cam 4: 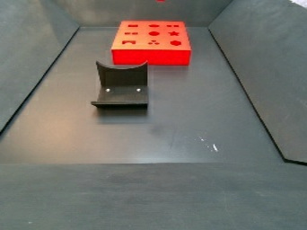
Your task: Insert the arch object.
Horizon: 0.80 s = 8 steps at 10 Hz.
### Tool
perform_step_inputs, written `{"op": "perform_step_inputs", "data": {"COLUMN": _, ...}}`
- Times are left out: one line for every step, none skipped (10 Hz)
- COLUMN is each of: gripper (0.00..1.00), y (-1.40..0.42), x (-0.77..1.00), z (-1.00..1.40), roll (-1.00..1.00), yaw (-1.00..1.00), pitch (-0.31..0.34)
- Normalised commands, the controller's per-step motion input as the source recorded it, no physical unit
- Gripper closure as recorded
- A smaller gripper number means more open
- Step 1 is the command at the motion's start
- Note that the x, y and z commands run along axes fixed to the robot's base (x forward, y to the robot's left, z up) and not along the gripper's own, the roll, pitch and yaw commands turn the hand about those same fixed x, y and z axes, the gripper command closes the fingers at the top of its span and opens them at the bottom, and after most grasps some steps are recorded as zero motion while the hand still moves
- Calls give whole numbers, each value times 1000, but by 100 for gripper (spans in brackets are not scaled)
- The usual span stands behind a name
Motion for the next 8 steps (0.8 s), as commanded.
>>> {"op": "perform_step_inputs", "data": {"gripper": 100, "y": 0, "x": 303, "z": -169, "roll": 83, "yaw": -74, "pitch": 76}}
{"op": "perform_step_inputs", "data": {"gripper": 100, "y": 0, "x": 617, "z": -434, "roll": 233, "yaw": -397, "pitch": 56}}
{"op": "perform_step_inputs", "data": {"gripper": 100, "y": 23, "x": 451, "z": -594, "roll": 287, "yaw": -609, "pitch": 0}}
{"op": "perform_step_inputs", "data": {"gripper": 100, "y": 49, "x": 360, "z": -586, "roll": 286, "yaw": -709, "pitch": 0}}
{"op": "perform_step_inputs", "data": {"gripper": 100, "y": 57, "x": 271, "z": -531, "roll": 253, "yaw": -777, "pitch": 0}}
{"op": "perform_step_inputs", "data": {"gripper": 100, "y": 57, "x": 109, "z": -360, "roll": 156, "yaw": -889, "pitch": 0}}
{"op": "perform_step_inputs", "data": {"gripper": 100, "y": 83, "x": 94, "z": -117, "roll": 77, "yaw": -917, "pitch": 0}}
{"op": "perform_step_inputs", "data": {"gripper": 100, "y": 63, "x": 66, "z": 0, "roll": 16, "yaw": -963, "pitch": 0}}
